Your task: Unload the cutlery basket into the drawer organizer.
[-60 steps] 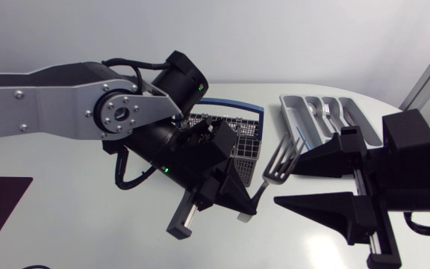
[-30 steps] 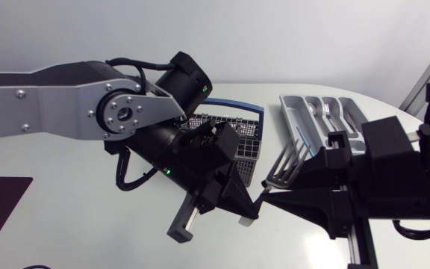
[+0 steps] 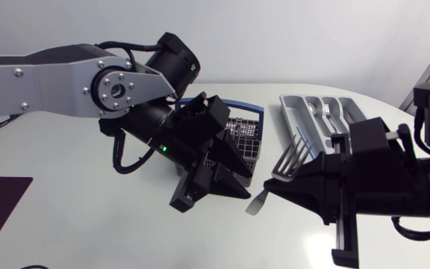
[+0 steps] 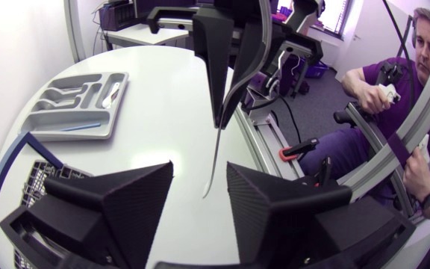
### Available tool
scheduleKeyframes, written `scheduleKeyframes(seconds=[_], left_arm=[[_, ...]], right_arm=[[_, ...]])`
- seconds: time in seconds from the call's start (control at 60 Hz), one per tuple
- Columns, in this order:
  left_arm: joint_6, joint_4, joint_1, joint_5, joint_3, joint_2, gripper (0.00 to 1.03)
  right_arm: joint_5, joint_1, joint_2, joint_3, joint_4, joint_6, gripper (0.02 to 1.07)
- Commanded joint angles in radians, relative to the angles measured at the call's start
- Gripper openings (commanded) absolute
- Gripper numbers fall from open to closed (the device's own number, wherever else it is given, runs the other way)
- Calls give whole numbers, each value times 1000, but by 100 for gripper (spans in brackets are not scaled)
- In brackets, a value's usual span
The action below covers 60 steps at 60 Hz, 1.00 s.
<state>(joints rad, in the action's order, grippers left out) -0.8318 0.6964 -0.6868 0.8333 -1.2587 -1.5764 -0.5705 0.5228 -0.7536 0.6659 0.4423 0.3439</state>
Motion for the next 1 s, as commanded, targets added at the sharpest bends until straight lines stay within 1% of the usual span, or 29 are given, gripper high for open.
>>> scheduleKeyframes(seconds=[0.0, 0.05, 0.15, 0.217, 0.233, 0.25, 0.3, 0.317, 0.4, 0.433, 0.483, 0.517, 0.533, 0.667, 0.9, 0.983], left_arm=[[60, -18, 41, -3, -22, -4, 98], [115, -64, 67, -36, -15, -4, 98], [195, -140, 87, -115, 8, 1, 98], [238, -190, 84, -217, 27, 1, 98], [240, -192, 84, -220, 28, 1, 98], [255, -210, 84, -244, 36, 3, 98], [270, -222, 82, -278, 42, 1, 98], [286, -236, 79, -315, 45, 1, 98], [306, -258, 66, -379, 58, 3, 98], [321, -268, 53, -421, 64, 4, 98], [330, -273, 46, -439, 67, 10, 98], [342, -281, 38, -476, 68, 12, 98], [344, -281, 36, -482, 68, 12, 98], [376, -290, 33, -553, 64, 27, 98], [392, -310, 21, -592, 101, 84, 98], [390, -327, 20, -596, 122, 102, 98]], right_arm=[[15, -47, -26, 21, 10, 9, 7], [26, -92, -43, 34, 13, 20, 7], [46, -227, -116, 80, 15, 44, 7], [78, -313, -179, 126, 13, 47, 7], [78, -316, -182, 127, 13, 47, 7], [116, -351, -222, 155, 7, 46, 7], [179, -383, -268, 184, -16, 40, 7], [199, -389, -286, 196, -22, 35, 7], [284, -451, -389, 250, -59, 4, 7], [313, -469, -431, 268, -79, -6, 7], [359, -483, -489, 299, -99, -17, 7], [399, -492, -527, 317, -119, -22, 7], [428, -498, -558, 333, -132, -23, 7], [532, -546, -753, 472, -137, -62, 7], [712, -595, -992, 706, -90, -152, 7], [744, -621, -1067, 798, -48, -174, 7]])
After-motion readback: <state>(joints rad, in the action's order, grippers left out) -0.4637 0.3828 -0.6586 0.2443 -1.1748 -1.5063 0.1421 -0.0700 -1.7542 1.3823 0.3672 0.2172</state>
